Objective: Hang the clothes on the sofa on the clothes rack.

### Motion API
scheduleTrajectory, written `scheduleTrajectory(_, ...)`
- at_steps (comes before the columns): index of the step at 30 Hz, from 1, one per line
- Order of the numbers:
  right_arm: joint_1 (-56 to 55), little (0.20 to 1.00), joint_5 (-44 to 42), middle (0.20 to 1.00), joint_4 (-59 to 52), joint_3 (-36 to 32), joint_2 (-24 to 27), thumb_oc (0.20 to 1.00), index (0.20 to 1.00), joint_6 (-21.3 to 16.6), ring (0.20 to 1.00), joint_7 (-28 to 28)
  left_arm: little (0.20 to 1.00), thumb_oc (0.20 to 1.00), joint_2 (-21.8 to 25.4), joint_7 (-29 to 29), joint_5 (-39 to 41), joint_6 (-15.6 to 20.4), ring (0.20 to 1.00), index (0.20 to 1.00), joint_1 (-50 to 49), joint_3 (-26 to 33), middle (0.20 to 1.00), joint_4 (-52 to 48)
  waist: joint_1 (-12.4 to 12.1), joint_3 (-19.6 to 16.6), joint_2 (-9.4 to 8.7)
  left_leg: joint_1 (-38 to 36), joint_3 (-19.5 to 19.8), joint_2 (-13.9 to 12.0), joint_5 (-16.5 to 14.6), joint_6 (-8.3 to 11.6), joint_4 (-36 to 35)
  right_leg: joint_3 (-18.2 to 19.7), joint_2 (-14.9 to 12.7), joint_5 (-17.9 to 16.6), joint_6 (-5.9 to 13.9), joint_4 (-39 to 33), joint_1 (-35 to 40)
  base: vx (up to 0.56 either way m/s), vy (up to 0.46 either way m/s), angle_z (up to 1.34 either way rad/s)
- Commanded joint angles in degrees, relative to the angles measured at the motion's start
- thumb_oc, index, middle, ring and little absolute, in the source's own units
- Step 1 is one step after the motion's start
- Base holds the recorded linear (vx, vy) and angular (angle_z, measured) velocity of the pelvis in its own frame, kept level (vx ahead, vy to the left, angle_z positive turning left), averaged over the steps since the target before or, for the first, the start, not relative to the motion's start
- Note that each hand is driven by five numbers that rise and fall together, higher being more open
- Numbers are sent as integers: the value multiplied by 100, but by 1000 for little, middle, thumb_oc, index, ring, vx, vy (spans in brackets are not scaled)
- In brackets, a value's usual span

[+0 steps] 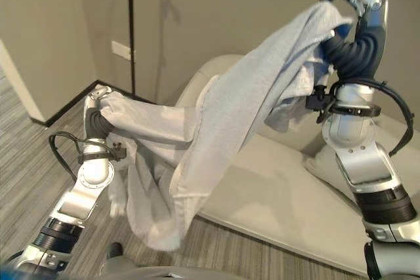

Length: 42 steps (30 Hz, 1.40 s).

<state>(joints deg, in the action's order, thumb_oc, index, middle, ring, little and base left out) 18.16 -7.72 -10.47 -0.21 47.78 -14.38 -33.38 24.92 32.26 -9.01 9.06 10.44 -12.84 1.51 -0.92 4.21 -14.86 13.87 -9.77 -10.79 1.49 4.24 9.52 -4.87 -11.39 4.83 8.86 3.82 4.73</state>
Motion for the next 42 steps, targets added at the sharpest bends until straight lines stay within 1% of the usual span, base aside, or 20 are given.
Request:
scheduleTrajectory(1,642,200,-35,200,-199,-311,239,200,200,-191,200,-269,200,200,-109,138,69,470,200,200,362,-89,200,-524,-247,-84,407,-139,1172,-1557,740,838,-789,-72,-114,-577,280,-780,-165,136,440,40)
scheduleTrajectory(3,536,200,42,200,-223,-443,87,200,200,-190,200,-334,200,200,-14,166,-21,595,200,200,574,-273,200,-524,-168,-32,618,569,1175,-1119,7,846,73,-98,-660,-922,479,-882,-304,156,725,-1)
scheduleTrajectory(5,475,200,169,200,-293,-543,-163,200,200,-191,200,-425,200,200,161,302,-266,610,200,200,792,-368,200,-439,-99,-140,525,950,1144,-661,-275,669,291,-44,-1068,-1634,601,-882,-618,168,600,-4)
scheduleTrajectory(7,461,200,225,200,-327,-585,-250,200,200,-212,200,-454,200,200,296,355,-350,642,200,200,857,-360,200,-467,-79,-150,534,1012,1114,-524,-355,592,284,-22,-1187,-1929,614,-882,-741,126,349,14)
scheduleTrajectory(8,550,200,318,200,-329,-568,-363,200,200,-257,200,-603,200,200,585,572,-523,731,200,200,968,-269,200,-604,-54,-138,545,1041,1062,-332,-441,461,253,-11,-1300,-2702,614,-861,-1035,125,348,25)
scheduleTrajectory(9,613,200,327,200,-341,-531,-432,200,200,-303,200,-668,200,200,659,700,-570,749,200,200,997,-260,200,-591,-27,-160,544,988,967,-285,-483,401,188,18,-1206,-2753,599,-851,-1105,161,455,20)
scheduleTrajectory(12,674,200,410,200,-463,-585,-430,200,200,-292,200,-667,200,200,713,789,-684,707,200,200,1043,-227,200,-574,109,-236,473,700,743,-27,-501,177,-178,293,-707,-2276,425,-829,-1250,142,442,21)
scheduleTrajectory(13,568,200,476,200,-567,-673,-358,200,200,-327,200,-600,200,200,649,728,-672,687,200,200,943,-184,200,-589,149,-237,410,454,600,151,-454,44,-481,478,-255,-1747,319,-677,-1339,140,374,19)
scheduleTrajectory(14,555,200,475,200,-579,-684,-358,200,200,-324,200,-596,200,200,648,722,-671,684,200,200,939,-184,200,-599,142,-232,398,449,590,166,-400,37,-514,493,-268,-1743,319,-639,-1371,171,372,9)
scheduleTrajectory(16,316,200,506,200,-677,-844,-297,200,200,-374,200,-534,200,200,530,592,-632,659,200,200,840,-195,200,-590,201,-203,339,112,506,347,-390,-77,-805,687,258,-1116,203,-473,-1436,128,205,12)
scheduleTrajectory(17,299,200,505,200,-690,-860,-298,200,200,-373,200,-531,200,200,528,587,-631,659,200,200,841,-201,200,-594,189,-191,330,102,499,356,-343,-80,-831,697,250,-1115,202,-441,-1455,147,215,37)
scheduleTrajectory(18,66,200,515,200,-734,-1068,-230,200,200,-395,200,-510,200,200,358,429,-532,637,200,200,821,-332,200,-528,272,-133,245,-214,464,606,-288,-163,-1099,936,770,-850,128,-290,-1554,152,214,27)
scheduleTrajectory(22,-365,200,555,200,-842,-1442,-113,200,200,-449,200,-487,200,200,-26,-130,-378,661,200,200,812,-765,200,-416,510,-13,204,-707,557,1035,-324,-282,-1379,1507,1641,-702,-68,-103,-1636,205,175,37)
scheduleTrajectory(26,-768,200,588,200,-1002,-1780,-123,200,200,-493,200,-445,200,200,-234,-547,-330,719,200,200,888,-1113,200,-507,614,14,311,-922,785,1256,-497,-332,-1261,1621,1734,-628,-241,59,-1592,183,34,25)
scheduleTrajectory(30,-940,200,585,200,-1090,-1824,-183,200,200,-504,200,-334,200,200,-307,-661,-222,746,200,200,913,-1156,200,-578,720,-35,400,-972,911,1322,-800,-322,-767,1671,1700,-601,-302,96,-1525,181,1,32)
scheduleTrajectory(33,-892,200,541,200,-1062,-1699,-62,200,200,-533,200,-243,200,200,-392,-599,-174,800,200,200,987,-1255,200,-612,744,115,438,-381,760,1292,-681,-26,928,1640,1525,-540,-423,65,-1307,98,30,19)
scheduleTrajectory(37,-953,200,599,200,-1062,-1614,-46,200,200,-496,200,-206,200,200,-402,-573,-191,789,200,200,905,-1205,200,-614,729,162,353,65,583,1027,-728,-11,1747,1590,1374,-460,-461,57,-1204,85,4,10)
scheduleTrajectory(38,-1193,200,748,200,-1091,-1756,-29,200,200,-456,200,-223,200,200,-446,-601,-156,804,200,200,861,-1193,200,-636,801,106,317,113,288,517,-815,-85,1510,1461,1213,-384,-429,15,-1177,95,39,10)
scheduleTrajectory(40,-1397,200,892,200,-1200,-1817,-40,200,200,-444,200,-230,200,200,-455,-555,-246,797,200,200,824,-1160,200,-706,794,-15,293,-18,249,107,-722,-22,482,1314,993,-320,-318,-114,-1151,172,113,38)
scheduleTrajectory(42,-1404,200,919,200,-1197,-1810,-30,200,200,-443,200,-234,200,200,-425,-527,-326,799,200,200,852,-1179,200,-703,798,-40,310,-101,364,39,-477,73,5,1308,961,-303,-299,-170,-1134,132,96,22)
